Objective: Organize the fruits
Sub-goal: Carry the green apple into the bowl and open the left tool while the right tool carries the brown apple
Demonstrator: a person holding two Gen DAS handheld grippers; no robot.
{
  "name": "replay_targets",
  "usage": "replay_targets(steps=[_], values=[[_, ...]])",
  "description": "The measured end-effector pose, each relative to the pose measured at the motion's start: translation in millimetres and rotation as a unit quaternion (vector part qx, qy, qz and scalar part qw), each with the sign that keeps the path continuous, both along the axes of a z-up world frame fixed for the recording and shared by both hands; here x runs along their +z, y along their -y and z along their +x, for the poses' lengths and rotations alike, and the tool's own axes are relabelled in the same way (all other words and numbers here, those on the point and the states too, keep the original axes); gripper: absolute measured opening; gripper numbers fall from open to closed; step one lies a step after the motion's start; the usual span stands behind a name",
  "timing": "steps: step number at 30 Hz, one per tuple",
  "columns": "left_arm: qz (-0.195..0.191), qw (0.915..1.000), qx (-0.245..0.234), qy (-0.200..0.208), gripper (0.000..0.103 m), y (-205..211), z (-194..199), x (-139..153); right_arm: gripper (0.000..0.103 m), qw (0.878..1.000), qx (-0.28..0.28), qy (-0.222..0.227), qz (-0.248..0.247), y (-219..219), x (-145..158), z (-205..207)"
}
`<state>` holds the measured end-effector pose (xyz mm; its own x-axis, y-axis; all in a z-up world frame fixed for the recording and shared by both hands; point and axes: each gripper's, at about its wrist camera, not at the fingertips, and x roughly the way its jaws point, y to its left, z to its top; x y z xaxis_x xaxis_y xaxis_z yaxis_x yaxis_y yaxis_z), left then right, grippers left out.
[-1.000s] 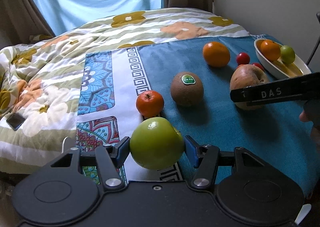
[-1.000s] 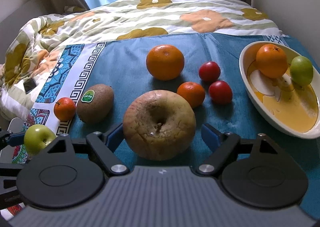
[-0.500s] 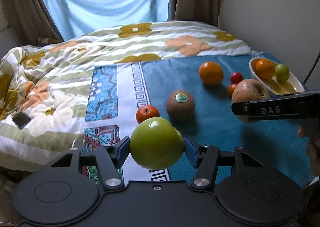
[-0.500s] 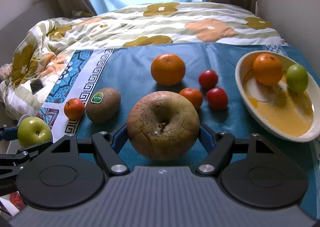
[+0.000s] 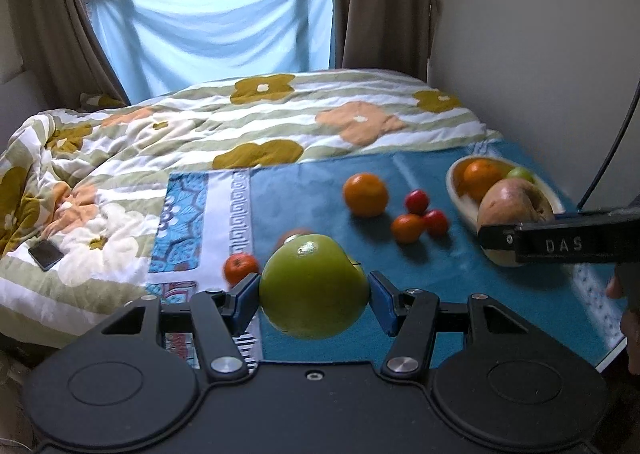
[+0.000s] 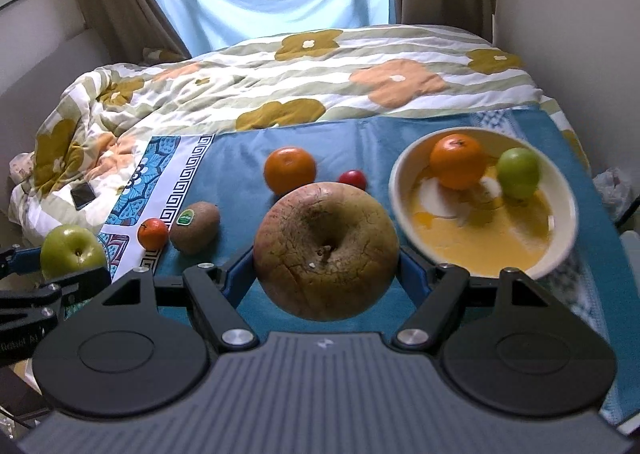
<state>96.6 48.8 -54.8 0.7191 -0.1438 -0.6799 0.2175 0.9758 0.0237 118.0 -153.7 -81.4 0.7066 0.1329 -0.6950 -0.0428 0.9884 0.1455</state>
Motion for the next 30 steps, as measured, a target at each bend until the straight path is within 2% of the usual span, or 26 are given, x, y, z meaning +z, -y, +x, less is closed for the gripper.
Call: replay_targets(steps=[8,14,21,30], values=[[-0.013,0.9999,-0.004,0.011,0.062,63,-7,20,0.09,1.0,0.011,0.006,-0.009,65,23,-17],[-0.016,0.9997,-0.011,0.015,0.062,115,-3,23,0.09,1.0,0.016,0.01,-0.016,119,30,-17],[-0.019,0.9996,-0.018,0.01,0.062,170,14,11,0.09,0.999,0.023,0.01,-0.021,174,24,-5],[-0.011,0.9994,-0.031,-0.01,0.062,226,45,-25,0.09,0.999,0.034,0.006,-0.02,221,6,21]])
